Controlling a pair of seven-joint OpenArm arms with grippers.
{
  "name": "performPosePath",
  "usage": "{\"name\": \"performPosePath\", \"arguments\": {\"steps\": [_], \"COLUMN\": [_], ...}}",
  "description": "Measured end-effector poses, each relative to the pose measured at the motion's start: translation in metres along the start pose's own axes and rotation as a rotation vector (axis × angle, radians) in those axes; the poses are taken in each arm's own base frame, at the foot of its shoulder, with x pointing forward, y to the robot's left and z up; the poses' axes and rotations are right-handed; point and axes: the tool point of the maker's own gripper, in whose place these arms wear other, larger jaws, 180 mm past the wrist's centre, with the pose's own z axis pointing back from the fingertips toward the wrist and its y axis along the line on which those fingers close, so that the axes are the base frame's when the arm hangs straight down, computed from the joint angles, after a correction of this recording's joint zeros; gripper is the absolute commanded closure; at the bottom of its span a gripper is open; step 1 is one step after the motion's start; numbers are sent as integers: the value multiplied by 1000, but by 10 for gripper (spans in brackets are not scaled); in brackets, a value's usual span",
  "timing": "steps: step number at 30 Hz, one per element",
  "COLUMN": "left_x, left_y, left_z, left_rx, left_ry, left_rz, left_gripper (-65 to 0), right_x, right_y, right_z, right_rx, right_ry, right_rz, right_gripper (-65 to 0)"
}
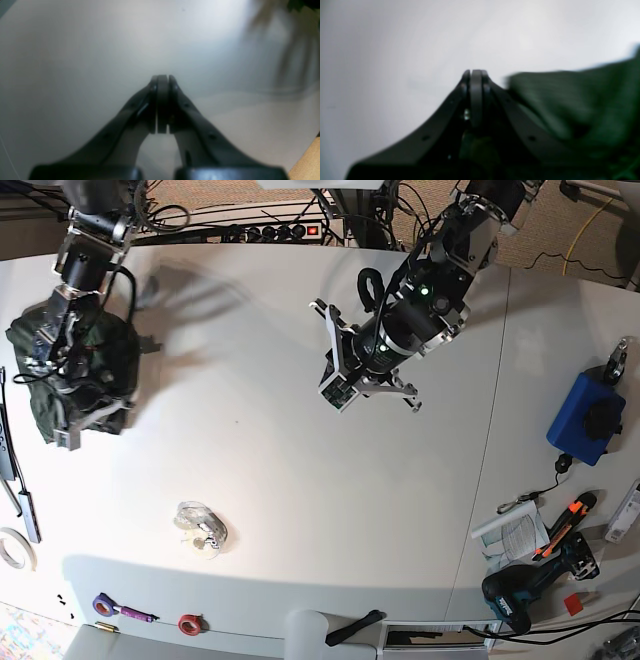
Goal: Layout the t-shirt on the table in an organized manner, then fold the t-shirt properly
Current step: 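Drag the folded shirt bundle with the right gripper toward the table edge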
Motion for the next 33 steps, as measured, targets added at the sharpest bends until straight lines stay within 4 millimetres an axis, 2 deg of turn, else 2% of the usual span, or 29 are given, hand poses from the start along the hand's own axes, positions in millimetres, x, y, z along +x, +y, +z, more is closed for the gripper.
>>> {"name": "performPosePath", "arguments": {"steps": [5, 10, 13, 17, 19, 21, 23, 25, 26, 29, 33], "left_x": [0, 0, 0, 1, 2, 3, 3, 3, 2, 3, 2], "left_y": [0, 0, 0, 0, 0, 0, 0, 0, 0, 0, 0], "left_z": [0, 0, 0, 0, 0, 0, 0, 0, 0, 0, 0], "left_rx": [0, 0, 0, 0, 0, 0, 0, 0, 0, -1, 0], "left_ry": [-1, -1, -1, -3, -12, -13, -13, -13, -13, -13, -12], "left_rz": [0, 0, 0, 0, -1, -1, 0, 0, -1, 0, 0], "left_gripper": [0, 0, 0, 0, 0, 0, 0, 0, 0, 0, 0], "right_x": [7, 12, 16, 30, 53, 85, 110, 127, 128, 126, 122], "right_y": [-47, -66, -60, -36, -16, 8, 27, 32, 32, 20, -9], "right_z": [13, 22, 21, 15, 14, 19, 28, 41, 50, 82, 136], "right_rx": [-170, -211, -175, -55, 45, 162, 265, 306, 319, 298, 171], "right_ry": [20, 18, -3, -50, -114, -195, -244, -280, -273, -242, -292], "right_rz": [65, 86, 56, 8, -3, -8, -21, -67, -71, -35, 53], "right_gripper": [0, 0, 0, 0, 0, 0, 0, 0, 0, 0, 0]}}
